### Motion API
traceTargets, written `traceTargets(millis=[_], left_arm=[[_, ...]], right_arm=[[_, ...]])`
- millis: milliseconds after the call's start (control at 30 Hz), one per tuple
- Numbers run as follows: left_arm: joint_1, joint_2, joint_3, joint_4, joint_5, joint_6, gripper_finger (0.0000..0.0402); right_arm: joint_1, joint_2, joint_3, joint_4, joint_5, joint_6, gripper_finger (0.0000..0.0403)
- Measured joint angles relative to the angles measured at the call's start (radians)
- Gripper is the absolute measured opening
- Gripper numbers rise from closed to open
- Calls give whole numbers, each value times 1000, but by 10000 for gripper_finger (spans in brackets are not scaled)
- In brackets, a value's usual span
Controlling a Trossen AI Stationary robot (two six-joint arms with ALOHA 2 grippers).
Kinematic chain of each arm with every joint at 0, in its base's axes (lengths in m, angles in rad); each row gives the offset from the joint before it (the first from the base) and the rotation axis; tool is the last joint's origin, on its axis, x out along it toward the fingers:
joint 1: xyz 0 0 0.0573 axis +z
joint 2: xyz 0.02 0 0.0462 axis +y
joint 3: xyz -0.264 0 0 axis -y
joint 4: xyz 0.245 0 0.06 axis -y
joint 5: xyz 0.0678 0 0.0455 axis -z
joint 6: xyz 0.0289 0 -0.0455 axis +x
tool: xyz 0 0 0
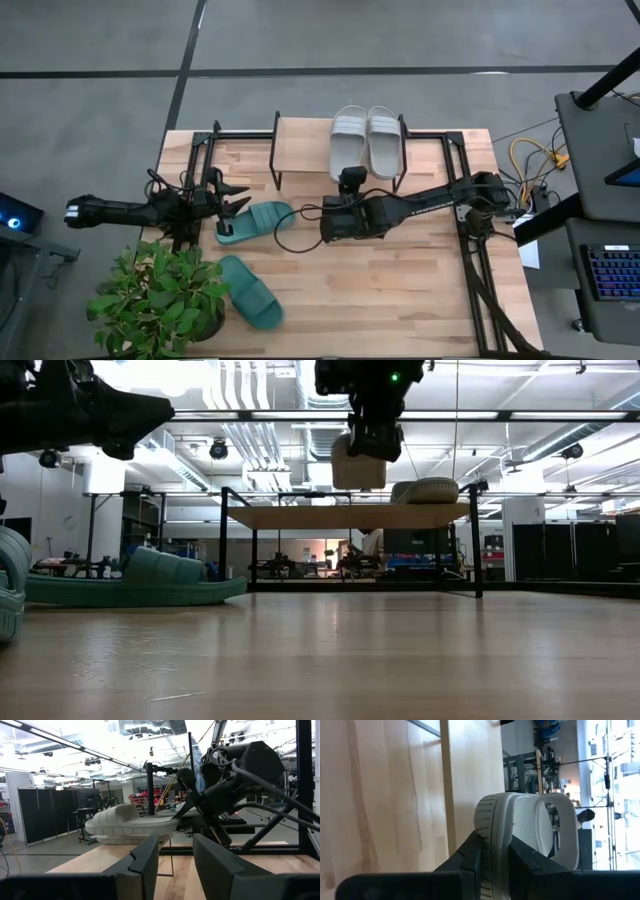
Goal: Pick and place slides into the shelf
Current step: Put the gray slipper on the shelf
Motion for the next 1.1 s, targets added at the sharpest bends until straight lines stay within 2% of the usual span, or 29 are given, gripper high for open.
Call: traceTargets(millis=[433, 1100], left_arm=[[0, 0, 0, 0, 0, 0, 107], [0, 0, 0, 0, 0, 0, 107]], right_arm=[[-50, 0, -1, -1, -54, -93, 49], [-54, 0, -6, 1, -60, -154, 49]])
